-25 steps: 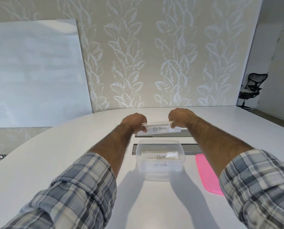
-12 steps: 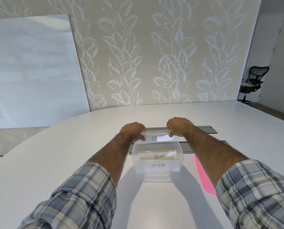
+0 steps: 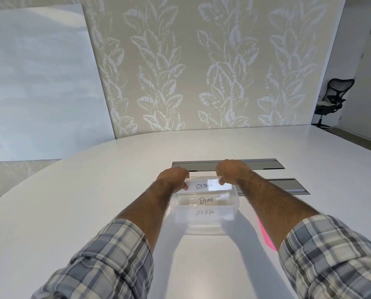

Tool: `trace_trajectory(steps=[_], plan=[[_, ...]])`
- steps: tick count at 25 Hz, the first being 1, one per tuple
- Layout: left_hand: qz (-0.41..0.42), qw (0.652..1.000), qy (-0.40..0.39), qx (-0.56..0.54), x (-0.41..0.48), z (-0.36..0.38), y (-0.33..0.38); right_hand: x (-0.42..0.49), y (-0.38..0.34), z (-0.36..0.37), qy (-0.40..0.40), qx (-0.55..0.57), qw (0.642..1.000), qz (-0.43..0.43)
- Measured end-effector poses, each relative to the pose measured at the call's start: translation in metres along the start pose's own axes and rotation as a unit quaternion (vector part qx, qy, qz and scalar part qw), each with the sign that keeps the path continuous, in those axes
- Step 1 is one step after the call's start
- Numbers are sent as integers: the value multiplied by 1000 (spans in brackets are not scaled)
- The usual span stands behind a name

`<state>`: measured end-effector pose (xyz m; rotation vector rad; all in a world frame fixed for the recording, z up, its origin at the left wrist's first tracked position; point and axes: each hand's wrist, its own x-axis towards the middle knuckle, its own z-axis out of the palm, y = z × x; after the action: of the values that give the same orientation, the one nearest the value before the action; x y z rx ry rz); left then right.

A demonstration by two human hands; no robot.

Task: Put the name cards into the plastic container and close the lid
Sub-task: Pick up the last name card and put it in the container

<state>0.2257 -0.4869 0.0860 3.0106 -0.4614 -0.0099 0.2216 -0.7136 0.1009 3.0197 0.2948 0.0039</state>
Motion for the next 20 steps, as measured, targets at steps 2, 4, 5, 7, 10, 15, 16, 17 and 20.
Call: trace_trajectory(steps=[2,4,5,7,10,15,16,17,20], plan=[[-4,1000,1,3,1,4,0,3,0,6,-5,5,1000,-4],[-5,1000,-4,17,2,8,0,4,-1,10,-6,6,1000,-8],[-6,1000,-7,24,3,10,-1,5,-1,13,-5,2,1000,-10],[-8,999,-11,31,4,15,-1,6,-1,16,-3,-7,1000,-15],[-8,999,-17,36,7,20,-2,7,0,19,-4,-13,1000,-16],[-5,999,-23,44,12,27,1,10,0,29,-20,-26,999,-23],[-5,999,-25,46,13,29,2,10,0,31,-21,-25,999,-22],[-4,999,-27,47,13,30,3,10,0,33,-23,-26,999,-22],[-10,999,-36,31,16,34,6,10,2,35,-31,-31,999,-20]])
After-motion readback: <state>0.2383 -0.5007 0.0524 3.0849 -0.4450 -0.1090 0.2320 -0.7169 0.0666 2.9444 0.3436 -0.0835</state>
